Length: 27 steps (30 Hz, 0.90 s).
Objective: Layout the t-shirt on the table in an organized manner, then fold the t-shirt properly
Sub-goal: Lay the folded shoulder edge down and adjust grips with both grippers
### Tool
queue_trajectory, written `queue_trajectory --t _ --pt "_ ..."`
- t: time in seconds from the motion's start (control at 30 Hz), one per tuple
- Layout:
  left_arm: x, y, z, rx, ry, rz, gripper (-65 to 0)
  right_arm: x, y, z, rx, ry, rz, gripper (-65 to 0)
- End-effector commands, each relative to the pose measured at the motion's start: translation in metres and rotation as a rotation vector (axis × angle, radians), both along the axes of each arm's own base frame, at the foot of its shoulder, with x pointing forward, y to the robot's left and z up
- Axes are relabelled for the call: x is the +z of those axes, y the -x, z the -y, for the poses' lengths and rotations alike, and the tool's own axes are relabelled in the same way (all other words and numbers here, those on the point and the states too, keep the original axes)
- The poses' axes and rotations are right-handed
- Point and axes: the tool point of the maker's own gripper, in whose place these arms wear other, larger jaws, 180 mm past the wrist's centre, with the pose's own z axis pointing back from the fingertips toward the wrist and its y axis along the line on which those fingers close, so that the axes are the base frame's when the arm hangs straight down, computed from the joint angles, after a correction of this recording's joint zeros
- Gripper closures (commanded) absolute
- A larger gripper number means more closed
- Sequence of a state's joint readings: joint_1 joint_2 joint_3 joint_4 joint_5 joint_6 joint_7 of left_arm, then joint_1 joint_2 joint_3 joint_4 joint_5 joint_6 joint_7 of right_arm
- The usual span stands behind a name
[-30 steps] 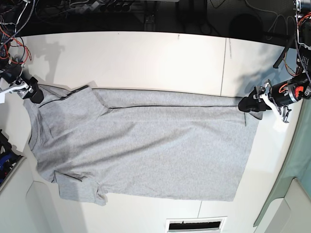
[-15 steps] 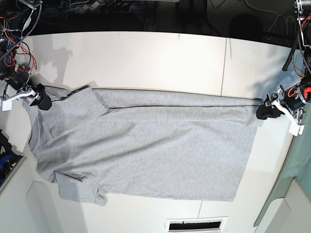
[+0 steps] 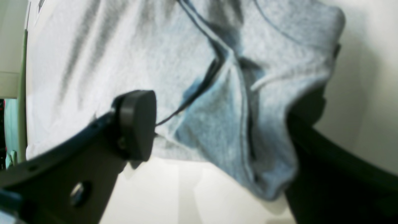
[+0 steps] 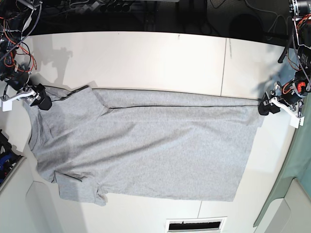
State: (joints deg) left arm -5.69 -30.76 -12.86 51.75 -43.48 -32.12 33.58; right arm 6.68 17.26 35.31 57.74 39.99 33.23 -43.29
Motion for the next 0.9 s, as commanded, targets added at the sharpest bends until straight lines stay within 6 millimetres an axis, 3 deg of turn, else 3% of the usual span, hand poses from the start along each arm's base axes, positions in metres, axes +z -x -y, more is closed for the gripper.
queue_trajectory --t 0.0,0.17,0.5,0.53,0.6,0.67,0.73,0.8,0.87 --pt "0.017 -0.017 -0.007 0.003 -0.004 0.051 -36.4 0.005 -0.004 0.006 0.005 0.021 0.002 -44.3" --pt "0.016 -0.024 0.003 -0.003 0.047 0.063 -36.4 0.004 -0.002 0.006 0.007 0.02 -0.003 -44.3" --pt "0.001 -0.011 0.05 -0.178 0.097 0.006 -35.7 0.005 -0.004 0.005 0.003 0.012 0.005 -44.3" --pt "-0.002 -0.01 0.054 -0.196 0.095 -0.005 -33.4 0.005 -0.004 0.005 0.003 0.012 0.005 -44.3" --pt "-0.007 -0.006 0.063 -0.23 0.091 -0.027 -19.4 0.006 -0.005 0.005 0.003 0.011 0.007 -43.9" --pt "-0.011 -0.004 0.07 -0.257 0.087 -0.037 -1.2 0.007 -0.006 0.005 0.002 0.011 0.011 -37.5" --pt "-0.011 -0.004 0.072 -0.264 0.087 -0.029 0.0 0.009 -0.009 0.006 0.003 0.013 0.017 -21.7" --pt "-0.009 -0.006 0.072 -0.263 0.085 -0.023 0.0 0.01 -0.01 0.007 0.005 0.017 0.017 -0.1" --pt "-0.007 -0.005 0.068 -0.276 0.072 -0.034 0.0 0.009 -0.006 0.009 0.023 0.019 -0.01 0.0"
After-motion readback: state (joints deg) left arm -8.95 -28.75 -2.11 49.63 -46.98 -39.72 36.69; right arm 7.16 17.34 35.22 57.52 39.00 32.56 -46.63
